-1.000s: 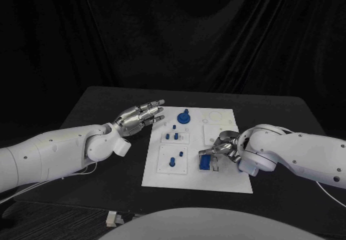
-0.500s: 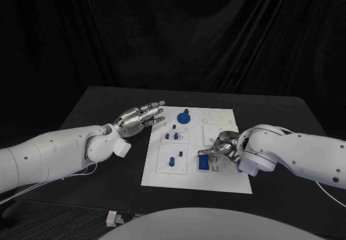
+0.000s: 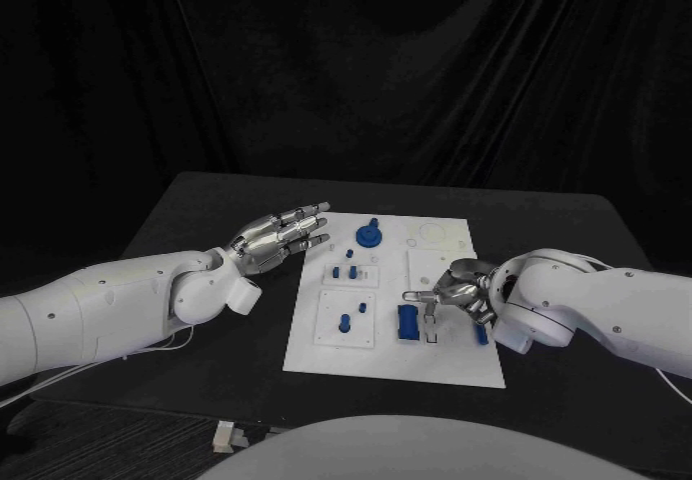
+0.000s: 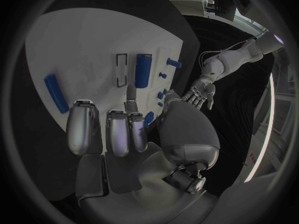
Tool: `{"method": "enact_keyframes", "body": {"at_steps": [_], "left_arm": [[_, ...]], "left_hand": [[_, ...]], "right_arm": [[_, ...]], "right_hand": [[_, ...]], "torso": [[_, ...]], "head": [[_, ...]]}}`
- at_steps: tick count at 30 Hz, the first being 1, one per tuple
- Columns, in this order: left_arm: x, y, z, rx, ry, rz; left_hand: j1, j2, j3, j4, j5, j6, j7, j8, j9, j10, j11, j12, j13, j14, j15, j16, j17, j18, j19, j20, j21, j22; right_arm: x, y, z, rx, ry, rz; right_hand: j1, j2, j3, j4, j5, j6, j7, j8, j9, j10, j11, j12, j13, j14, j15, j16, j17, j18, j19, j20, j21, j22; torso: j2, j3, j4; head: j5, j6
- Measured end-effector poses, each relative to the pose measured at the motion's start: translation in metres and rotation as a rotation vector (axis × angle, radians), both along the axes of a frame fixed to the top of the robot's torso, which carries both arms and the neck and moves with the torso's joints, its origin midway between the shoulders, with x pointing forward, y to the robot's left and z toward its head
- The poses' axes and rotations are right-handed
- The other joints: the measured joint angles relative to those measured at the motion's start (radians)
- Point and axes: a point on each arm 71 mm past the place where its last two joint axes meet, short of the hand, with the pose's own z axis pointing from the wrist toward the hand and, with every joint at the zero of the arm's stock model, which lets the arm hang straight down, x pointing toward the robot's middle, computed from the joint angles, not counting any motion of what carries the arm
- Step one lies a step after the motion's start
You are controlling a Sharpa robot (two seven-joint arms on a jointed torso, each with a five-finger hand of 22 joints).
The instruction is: Assemble the parts on the task board
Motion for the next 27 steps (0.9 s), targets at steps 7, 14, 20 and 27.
{"method": "enact_keyframes", "body": {"at_steps": [7, 14, 20, 27], "left_arm": [[0.0, 0.002, 0.0, 0.001, -0.001, 0.004], [-0.001, 0.001, 0.0, -0.001, -0.001, 0.003], [-0.001, 0.0, 0.0, -0.002, -0.001, 0.001], [-0.001, 0.0, 0.0, -0.003, -0.001, 0.0]], "left_hand": [[0.0, 0.0, 0.0, 0.0, 0.0, 0.0, 0.0, 0.0, 0.0, 0.0, 0.0, 0.0, 0.0, 0.0, 0.0, 0.0, 0.0, 0.0, 0.0, 0.0, 0.0, 0.0], [0.0, 0.0, 0.0, 0.0, 0.001, 0.0, 0.0, 0.002, 0.0, 0.001, 0.001, 0.0, 0.0, 0.0, 0.0, 0.0, 0.0, 0.0, 0.0, 0.0, 0.0, 0.0], [0.0, 0.0, 0.0, 0.0, 0.004, 0.0, 0.0, 0.005, 0.0, 0.003, 0.003, 0.0, 0.0, -0.004, 0.004, 0.0, 0.0, 0.0, 0.0, 0.0, 0.0, 0.0], [0.0, 0.0, 0.0, 0.0, 0.004, 0.0, 0.0, 0.005, 0.0, 0.003, 0.003, 0.0, 0.001, -0.004, 0.004, 0.0, 0.001, 0.0, 0.0, 0.0, 0.0, 0.0]], "right_arm": [[0.017, -0.017, 0.053, 0.02, -0.115, -0.021], [0.018, -0.028, 0.068, -0.017, -0.136, 0.009], [0.018, -0.035, 0.064, -0.099, -0.147, 0.063], [0.009, -0.048, 0.045, -0.191, -0.137, 0.102]], "right_hand": [[0.165, 0.047, -0.001, -0.081, 0.299, -0.039, 0.004, 0.032, -0.004, 0.0, 0.0, 0.0, 0.0, 0.0, 0.0, 0.0, 0.0, 0.0, 0.0, 0.0, 0.02, 0.0], [0.198, 0.064, 0.0, -0.096, 0.298, 0.012, -0.008, 0.045, -0.029, 0.0, 0.0, 0.0, 0.0, 0.0, 0.0, 0.0, 0.0, 0.0, 0.0, 0.0, 0.031, 0.0], [0.198, 0.064, 0.0, -0.096, 0.286, 0.051, -0.021, 0.045, -0.047, -0.002, -0.002, 0.0, 0.0, 0.0, 0.0, 0.0, 0.0, 0.0, 0.0, 0.0, 0.038, 0.0], [0.206, 0.072, 0.003, -0.098, 0.303, 0.109, -0.04, 0.07, -0.032, -0.002, -0.021, 0.0, 0.0, 0.001, -0.014, -0.011, 0.0, 0.0, 0.004, -0.011, 0.038, 0.0]], "torso": [[0.0, 0.0, -0.0005], [0.0, 0.0, -0.0005], [0.0, 0.0, -0.0002], [-0.001, -0.0008, 0.0006]], "head": [[-0.004, 0.0], [-0.01, 0.0], [-0.021, 0.0], [-0.036, 0.0]]}}
